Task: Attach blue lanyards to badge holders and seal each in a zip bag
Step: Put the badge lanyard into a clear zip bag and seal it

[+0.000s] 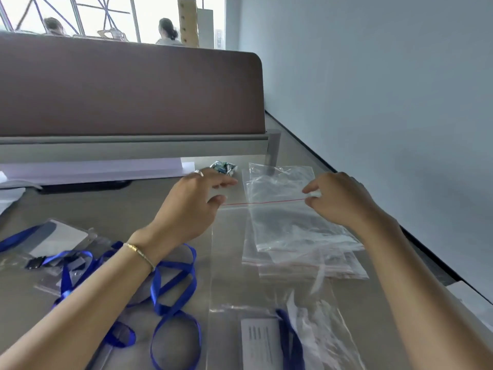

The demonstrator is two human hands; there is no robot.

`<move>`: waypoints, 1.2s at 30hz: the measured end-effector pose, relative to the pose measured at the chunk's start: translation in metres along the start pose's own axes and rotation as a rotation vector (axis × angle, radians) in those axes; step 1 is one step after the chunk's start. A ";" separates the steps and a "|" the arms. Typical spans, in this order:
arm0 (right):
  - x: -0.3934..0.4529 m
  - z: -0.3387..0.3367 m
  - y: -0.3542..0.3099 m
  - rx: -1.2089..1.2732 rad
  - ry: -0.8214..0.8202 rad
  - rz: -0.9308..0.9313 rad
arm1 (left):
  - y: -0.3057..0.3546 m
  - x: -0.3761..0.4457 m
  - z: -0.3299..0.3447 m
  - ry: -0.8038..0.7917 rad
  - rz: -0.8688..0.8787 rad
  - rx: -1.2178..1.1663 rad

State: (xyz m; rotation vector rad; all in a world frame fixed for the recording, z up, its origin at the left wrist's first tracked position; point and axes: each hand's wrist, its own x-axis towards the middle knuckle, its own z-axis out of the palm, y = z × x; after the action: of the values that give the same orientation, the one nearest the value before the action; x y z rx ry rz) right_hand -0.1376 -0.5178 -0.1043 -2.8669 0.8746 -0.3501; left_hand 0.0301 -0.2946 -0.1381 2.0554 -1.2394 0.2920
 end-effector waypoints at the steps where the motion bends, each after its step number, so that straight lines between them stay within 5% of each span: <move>1: -0.005 -0.003 -0.002 -0.005 -0.016 -0.003 | 0.008 0.000 -0.003 -0.005 0.023 0.017; 6: -0.059 -0.009 -0.021 0.109 -0.025 -0.147 | 0.047 -0.019 -0.008 -0.124 0.056 0.002; 11: -0.120 -0.007 -0.030 0.137 -0.166 -0.290 | 0.087 -0.070 -0.007 -0.499 0.115 0.072; 19: -0.187 0.010 -0.022 0.134 -0.382 -0.406 | 0.090 -0.145 -0.009 -0.691 0.170 0.195; 26: -0.204 0.010 -0.016 0.093 -0.374 -0.426 | 0.095 -0.164 -0.023 -0.646 0.222 0.222; 32: -0.180 0.007 -0.009 0.348 -0.339 -0.337 | 0.090 -0.151 -0.035 -0.665 0.085 -0.039; 36: -0.159 0.007 -0.010 0.476 -0.258 -0.239 | 0.074 -0.135 -0.029 -0.519 0.029 -0.036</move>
State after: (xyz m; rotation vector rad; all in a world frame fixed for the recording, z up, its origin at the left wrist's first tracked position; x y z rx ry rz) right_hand -0.2587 -0.4192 -0.1383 -2.4929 0.3440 -0.1729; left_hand -0.0974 -0.2044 -0.1538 2.1553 -1.5604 -0.2696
